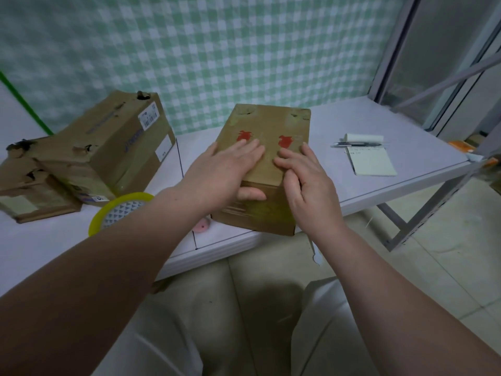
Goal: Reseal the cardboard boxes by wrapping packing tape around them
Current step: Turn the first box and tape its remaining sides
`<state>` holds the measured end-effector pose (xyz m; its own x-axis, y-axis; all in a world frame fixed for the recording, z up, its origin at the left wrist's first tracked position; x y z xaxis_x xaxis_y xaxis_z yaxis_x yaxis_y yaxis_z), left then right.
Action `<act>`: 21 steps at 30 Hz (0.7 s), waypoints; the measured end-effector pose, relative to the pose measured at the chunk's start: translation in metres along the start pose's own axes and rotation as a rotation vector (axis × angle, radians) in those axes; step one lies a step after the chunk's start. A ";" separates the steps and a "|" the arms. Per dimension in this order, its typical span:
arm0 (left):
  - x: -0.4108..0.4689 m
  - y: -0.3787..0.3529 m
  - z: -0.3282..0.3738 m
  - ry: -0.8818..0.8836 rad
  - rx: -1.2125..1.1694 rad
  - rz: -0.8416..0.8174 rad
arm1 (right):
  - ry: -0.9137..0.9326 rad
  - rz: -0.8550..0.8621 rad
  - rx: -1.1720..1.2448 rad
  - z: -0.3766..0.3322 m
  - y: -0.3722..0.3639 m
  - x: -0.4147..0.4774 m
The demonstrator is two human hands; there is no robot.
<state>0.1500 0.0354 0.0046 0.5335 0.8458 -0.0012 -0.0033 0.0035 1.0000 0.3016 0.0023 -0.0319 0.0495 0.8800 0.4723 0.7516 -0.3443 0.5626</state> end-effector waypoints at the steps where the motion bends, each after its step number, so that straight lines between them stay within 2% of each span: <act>1: -0.001 0.000 -0.003 0.019 -0.012 -0.001 | 0.000 -0.006 -0.004 0.000 0.000 0.000; 9: -0.011 -0.004 -0.017 0.196 -0.176 0.003 | -0.045 -0.024 0.035 -0.004 0.004 -0.004; 13: -0.017 -0.002 -0.013 0.261 -0.243 0.000 | -0.263 -0.053 0.160 -0.005 0.004 -0.009; 17: -0.025 -0.001 -0.015 0.322 -0.504 0.069 | -0.519 -0.072 0.398 -0.002 0.005 -0.014; 21: -0.032 -0.006 -0.014 0.358 -0.600 0.165 | -0.564 -0.107 0.443 0.002 0.008 -0.015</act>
<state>0.1209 0.0161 -0.0011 0.1756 0.9834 0.0457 -0.5791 0.0657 0.8126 0.3076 -0.0132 -0.0360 0.2027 0.9775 -0.0592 0.9613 -0.1870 0.2023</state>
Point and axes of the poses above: each hand's wrist, its own x-axis towards the middle knuckle, its own y-axis out of the back of the hand, z = x × y, the point moved 4 cm from there along x, towards the middle knuckle, and after that the axes turned 3 degrees about -x, right-handed, at the moved point
